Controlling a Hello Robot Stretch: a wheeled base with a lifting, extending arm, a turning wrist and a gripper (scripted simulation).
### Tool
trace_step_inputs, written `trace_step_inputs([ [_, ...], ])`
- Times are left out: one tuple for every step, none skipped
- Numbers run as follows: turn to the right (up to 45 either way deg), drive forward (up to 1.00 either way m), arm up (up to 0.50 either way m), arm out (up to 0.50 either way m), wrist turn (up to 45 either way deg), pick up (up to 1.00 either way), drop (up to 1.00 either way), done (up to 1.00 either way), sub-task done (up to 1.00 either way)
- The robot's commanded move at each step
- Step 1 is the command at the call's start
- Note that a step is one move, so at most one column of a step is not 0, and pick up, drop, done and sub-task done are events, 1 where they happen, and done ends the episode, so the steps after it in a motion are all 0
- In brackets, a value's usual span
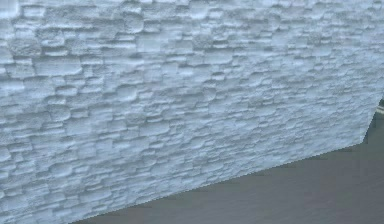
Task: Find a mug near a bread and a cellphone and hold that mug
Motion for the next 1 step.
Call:
trace_step_inputs([
  [0.0,0.00,0.00,0.00,0.0,0.00,0.00,1.00,0.00],
])
